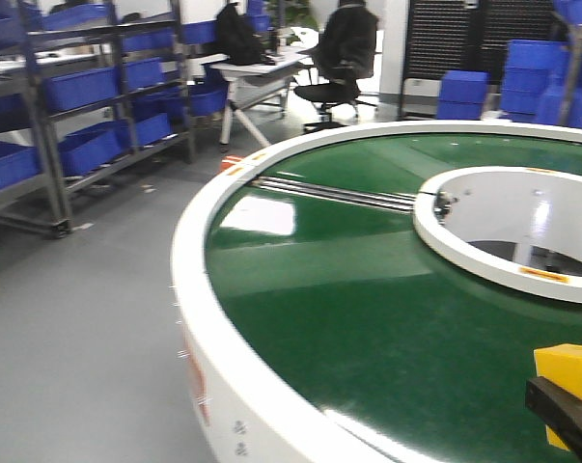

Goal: Pick red and yellow blocks into blue bin
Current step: 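Drive the base to the blue bin holding both blocks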

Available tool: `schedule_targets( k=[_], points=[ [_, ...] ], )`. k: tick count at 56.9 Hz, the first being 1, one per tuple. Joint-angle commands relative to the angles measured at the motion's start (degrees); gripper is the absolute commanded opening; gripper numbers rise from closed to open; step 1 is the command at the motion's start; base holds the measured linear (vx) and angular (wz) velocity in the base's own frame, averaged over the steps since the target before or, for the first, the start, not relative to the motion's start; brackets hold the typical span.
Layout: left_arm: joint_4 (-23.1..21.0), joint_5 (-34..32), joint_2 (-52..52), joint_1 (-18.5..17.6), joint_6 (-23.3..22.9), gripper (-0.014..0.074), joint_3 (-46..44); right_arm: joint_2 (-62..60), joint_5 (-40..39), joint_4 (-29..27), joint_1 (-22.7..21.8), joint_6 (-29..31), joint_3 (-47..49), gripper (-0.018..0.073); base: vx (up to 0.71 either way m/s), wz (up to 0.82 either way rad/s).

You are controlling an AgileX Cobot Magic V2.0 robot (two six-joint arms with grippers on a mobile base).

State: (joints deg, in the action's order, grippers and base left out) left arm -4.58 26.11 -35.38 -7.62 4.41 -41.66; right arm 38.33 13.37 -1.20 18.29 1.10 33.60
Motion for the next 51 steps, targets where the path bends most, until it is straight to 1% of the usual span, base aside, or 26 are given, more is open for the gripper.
schedule_targets(
  k=[1,30,51],
  points=[
    [-0.7,-4.6,-0.2,-0.3,-0.5,0.0,-1.5,-0.1,-4.7,0.5,-0.2,0.2,1.7,-0.001,-0.12,0.45],
    [-0.7,-4.6,-0.2,-0.3,-0.5,0.0001,-1.5,-0.1,-4.7,0.5,-0.2,0.2,1.7,-0.001,-0.08,0.51],
    [-0.7,-4.6,0.0,-0.3,-0.5,0.0,-1.5,-0.1,-4.6,0.5,-0.2,0.2,1.7,-0.001,0.07,0.59]
  ],
)
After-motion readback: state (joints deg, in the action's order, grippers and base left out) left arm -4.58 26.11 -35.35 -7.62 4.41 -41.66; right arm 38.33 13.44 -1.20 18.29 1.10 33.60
